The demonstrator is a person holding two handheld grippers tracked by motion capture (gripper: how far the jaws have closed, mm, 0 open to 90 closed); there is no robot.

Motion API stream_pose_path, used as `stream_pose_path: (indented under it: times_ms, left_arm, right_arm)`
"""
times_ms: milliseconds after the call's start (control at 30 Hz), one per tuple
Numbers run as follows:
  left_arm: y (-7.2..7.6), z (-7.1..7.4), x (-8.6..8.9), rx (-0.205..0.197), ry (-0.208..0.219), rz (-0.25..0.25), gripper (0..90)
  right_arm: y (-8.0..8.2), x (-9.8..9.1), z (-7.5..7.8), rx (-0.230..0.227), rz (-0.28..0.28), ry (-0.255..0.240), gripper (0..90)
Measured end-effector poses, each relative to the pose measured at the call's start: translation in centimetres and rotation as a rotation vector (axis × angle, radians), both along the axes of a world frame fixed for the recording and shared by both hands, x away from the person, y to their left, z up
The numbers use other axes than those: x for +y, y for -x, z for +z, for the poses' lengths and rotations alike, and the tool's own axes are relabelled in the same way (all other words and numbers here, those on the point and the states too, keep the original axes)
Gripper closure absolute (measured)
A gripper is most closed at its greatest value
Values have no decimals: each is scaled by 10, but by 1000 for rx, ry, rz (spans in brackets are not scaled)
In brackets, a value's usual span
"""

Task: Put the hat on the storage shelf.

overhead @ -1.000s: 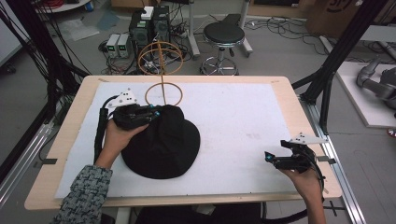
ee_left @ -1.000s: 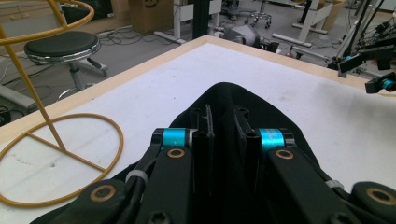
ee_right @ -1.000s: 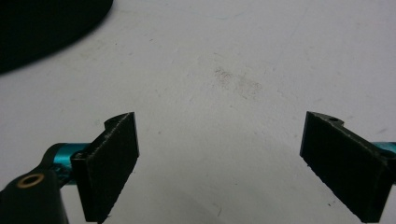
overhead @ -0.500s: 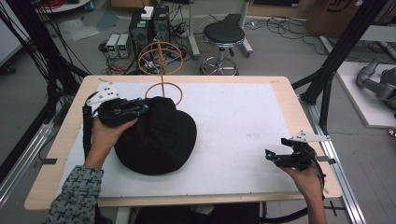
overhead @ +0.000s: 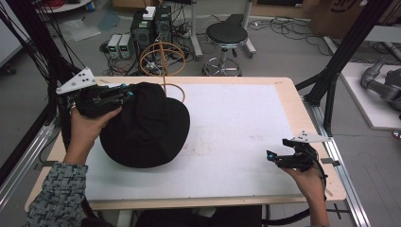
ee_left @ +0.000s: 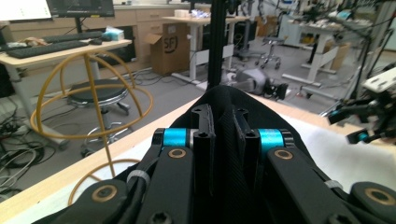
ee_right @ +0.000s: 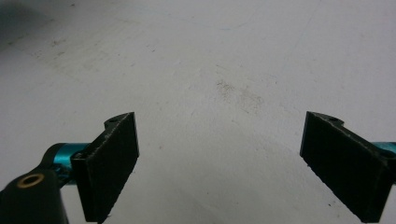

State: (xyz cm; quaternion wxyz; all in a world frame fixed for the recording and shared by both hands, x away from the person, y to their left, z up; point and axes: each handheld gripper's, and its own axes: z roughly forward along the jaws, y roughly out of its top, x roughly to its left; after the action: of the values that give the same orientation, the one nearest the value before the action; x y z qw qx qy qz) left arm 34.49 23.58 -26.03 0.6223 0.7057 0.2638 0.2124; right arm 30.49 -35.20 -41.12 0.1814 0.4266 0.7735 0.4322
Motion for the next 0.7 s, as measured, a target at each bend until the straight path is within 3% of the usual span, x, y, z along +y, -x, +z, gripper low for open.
stream_pose_path:
  times_ms: [500,700]
  left_arm:
    - [8,52,7,-73,-13,-10,810]
    - [6,71,9,-84,-8,-4,809]
  right_arm:
    - [2,-1,1,0,-3,-3,114]
    - [2,-1,1,-3,-1,-4,114]
